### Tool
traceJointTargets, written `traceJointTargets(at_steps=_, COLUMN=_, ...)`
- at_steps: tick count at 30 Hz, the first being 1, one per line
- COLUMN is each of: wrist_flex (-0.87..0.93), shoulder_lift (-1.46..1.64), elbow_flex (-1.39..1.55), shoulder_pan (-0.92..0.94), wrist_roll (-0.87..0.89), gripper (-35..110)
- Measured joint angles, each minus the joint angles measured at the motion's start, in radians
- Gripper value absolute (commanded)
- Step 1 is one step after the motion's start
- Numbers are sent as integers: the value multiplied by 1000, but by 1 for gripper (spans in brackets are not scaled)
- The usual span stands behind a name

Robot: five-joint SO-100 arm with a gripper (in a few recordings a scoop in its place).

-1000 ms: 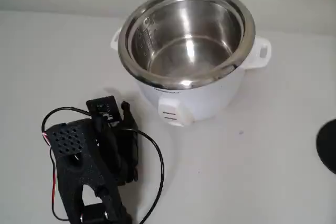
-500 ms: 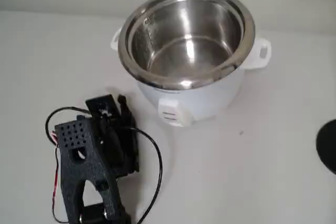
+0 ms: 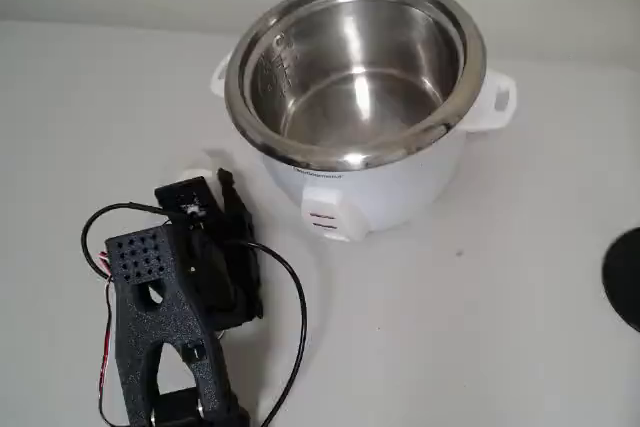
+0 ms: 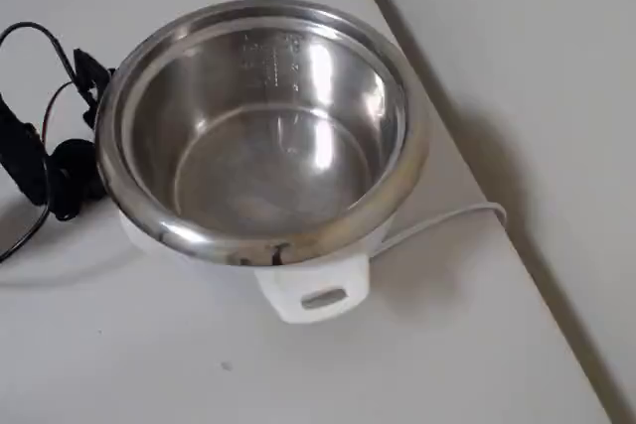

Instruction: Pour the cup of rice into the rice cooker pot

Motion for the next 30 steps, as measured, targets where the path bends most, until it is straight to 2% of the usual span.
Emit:
traceJointTargets(at_steps=12, wrist_flex=26, shoulder_lift=17, elbow_flex=-2, shoulder_pan=-3, wrist_roll=-3, gripper=12)
traceJointTargets(at_steps=22, wrist_flex=313, shoulder_lift=232, elbow_flex=12, shoulder_pan=21, wrist_roll=-17, gripper=12)
traceJointTargets(at_steps=30, wrist_flex=445, shoulder_lift=371, elbow_flex=14, shoulder_pan=37, wrist_roll=-12, gripper=12)
